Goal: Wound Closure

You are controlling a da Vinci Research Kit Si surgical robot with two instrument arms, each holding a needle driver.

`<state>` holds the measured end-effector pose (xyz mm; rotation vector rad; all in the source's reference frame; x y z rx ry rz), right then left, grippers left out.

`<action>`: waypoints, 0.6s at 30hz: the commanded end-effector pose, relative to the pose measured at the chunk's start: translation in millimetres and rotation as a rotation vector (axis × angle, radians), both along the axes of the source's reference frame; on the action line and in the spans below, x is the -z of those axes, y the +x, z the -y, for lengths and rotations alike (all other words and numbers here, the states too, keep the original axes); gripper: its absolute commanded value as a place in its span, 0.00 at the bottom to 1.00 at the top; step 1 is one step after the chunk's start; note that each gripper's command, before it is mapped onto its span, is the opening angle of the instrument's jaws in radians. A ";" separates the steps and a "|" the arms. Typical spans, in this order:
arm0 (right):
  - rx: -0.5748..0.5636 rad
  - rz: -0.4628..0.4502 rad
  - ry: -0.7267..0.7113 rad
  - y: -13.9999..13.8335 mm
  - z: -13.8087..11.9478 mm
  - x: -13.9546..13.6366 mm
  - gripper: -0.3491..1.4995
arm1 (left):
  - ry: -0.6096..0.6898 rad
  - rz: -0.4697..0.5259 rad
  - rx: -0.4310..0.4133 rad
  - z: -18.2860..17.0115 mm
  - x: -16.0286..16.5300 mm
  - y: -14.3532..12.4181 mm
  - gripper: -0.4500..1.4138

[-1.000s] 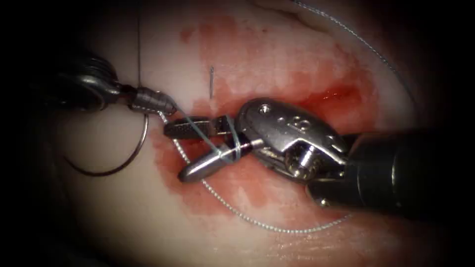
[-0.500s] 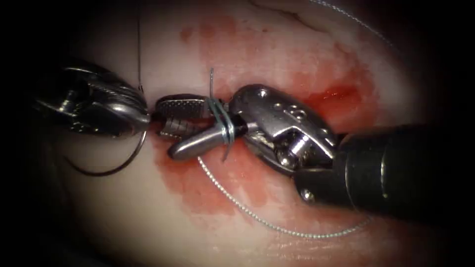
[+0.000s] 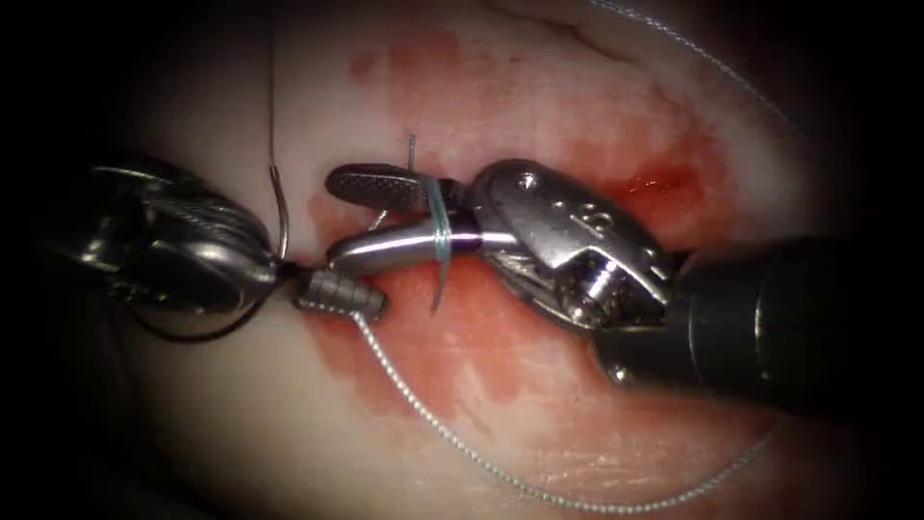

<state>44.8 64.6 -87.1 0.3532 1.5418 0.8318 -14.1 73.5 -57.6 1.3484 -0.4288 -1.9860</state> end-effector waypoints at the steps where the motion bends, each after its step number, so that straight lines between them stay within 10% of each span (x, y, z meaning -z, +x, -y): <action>1: -0.006 0.019 -0.005 0.4 0.2 -0.2 0.49 | -0.003 0.003 0.002 -0.5 -0.4 -0.7 0.05; 18: -0.259 0.295 0.001 -2.7 1.1 -0.1 0.50 | 0.059 0.058 0.064 -1.1 -0.8 -2.6 0.05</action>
